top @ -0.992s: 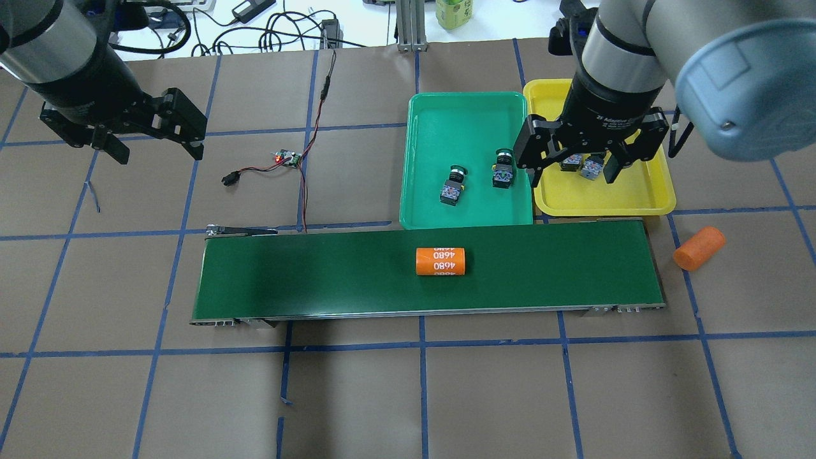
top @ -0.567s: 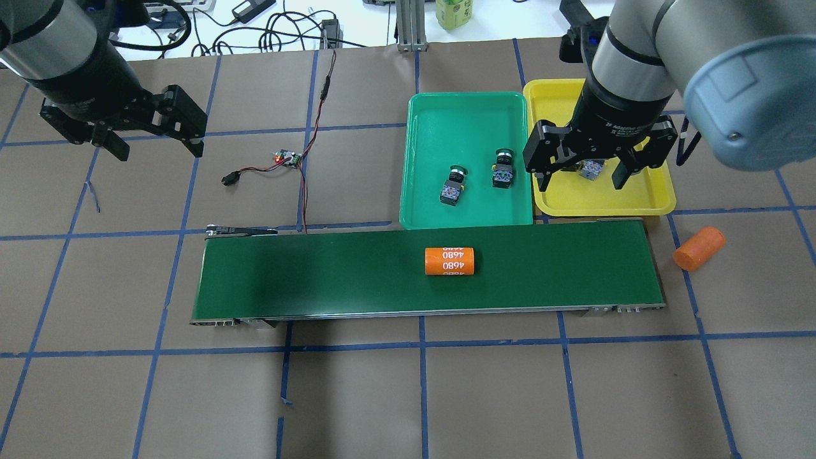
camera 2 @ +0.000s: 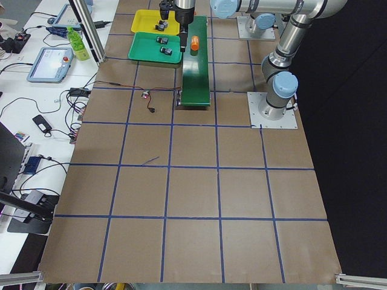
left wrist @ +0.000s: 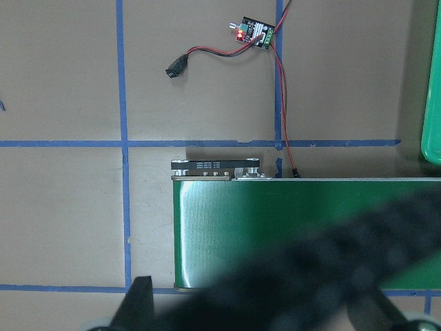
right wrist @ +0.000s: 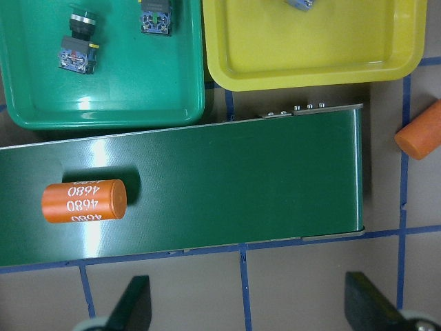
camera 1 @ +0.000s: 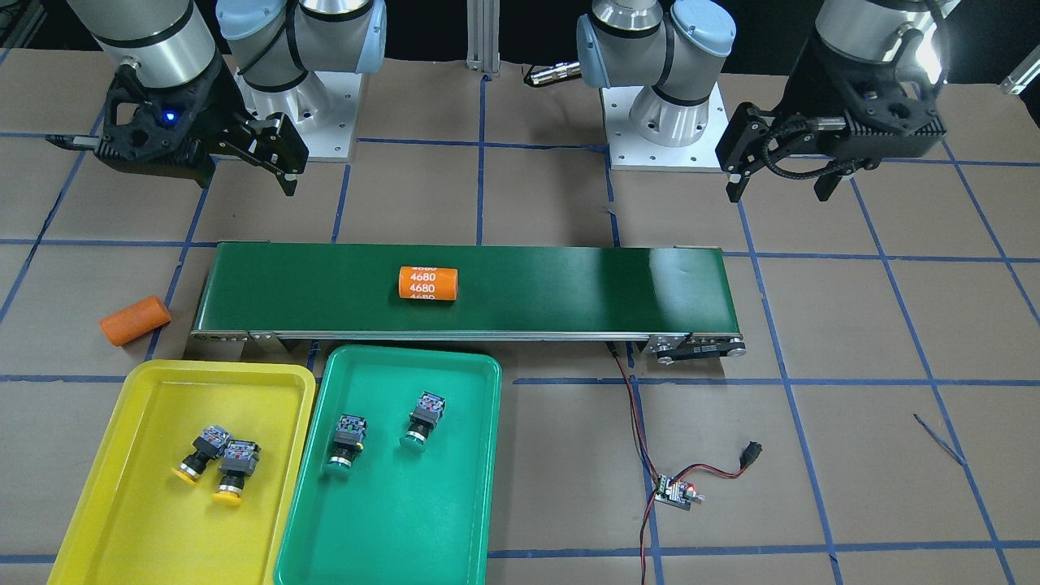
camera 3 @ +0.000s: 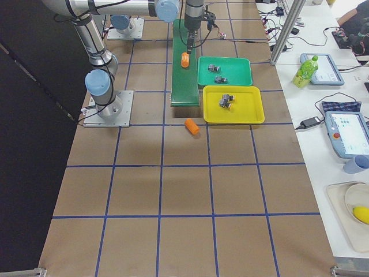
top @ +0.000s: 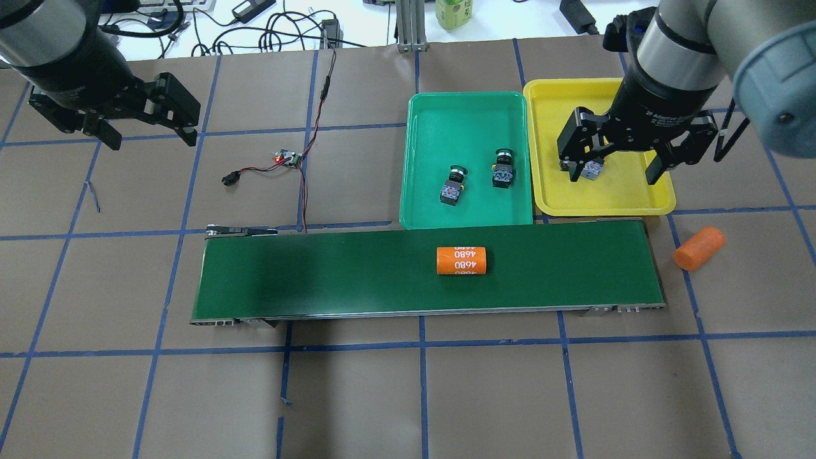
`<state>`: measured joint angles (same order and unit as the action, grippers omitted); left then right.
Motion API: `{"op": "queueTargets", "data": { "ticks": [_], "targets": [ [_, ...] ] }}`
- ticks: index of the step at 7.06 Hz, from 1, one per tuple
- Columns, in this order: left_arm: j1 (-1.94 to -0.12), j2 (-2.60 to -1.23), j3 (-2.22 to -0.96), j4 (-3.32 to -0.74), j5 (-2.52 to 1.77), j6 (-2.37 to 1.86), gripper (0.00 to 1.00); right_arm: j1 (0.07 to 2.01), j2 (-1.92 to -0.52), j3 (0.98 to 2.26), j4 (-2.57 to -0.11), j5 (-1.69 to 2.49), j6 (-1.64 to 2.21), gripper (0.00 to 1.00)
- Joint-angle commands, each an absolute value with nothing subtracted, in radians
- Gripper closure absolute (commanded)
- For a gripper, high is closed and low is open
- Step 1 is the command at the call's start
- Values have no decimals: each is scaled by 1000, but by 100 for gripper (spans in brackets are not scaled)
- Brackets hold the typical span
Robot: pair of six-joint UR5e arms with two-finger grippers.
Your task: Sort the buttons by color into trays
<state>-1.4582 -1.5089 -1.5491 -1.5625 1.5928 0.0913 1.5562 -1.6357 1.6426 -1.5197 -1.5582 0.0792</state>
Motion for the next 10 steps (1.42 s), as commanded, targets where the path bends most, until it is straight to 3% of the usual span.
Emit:
{"op": "queueTargets", "data": {
  "ticks": [1, 10],
  "targets": [
    [-1463, -1505, -1548, -1562, 1577, 65, 0, 1557, -1654, 1652, -1520, -1563, 80, 0],
    [-1459, -1523, -1529, -1589, 1586, 17, 0, 1557, -1649, 1657, -1520, -1568, 81, 0]
  ]
}}
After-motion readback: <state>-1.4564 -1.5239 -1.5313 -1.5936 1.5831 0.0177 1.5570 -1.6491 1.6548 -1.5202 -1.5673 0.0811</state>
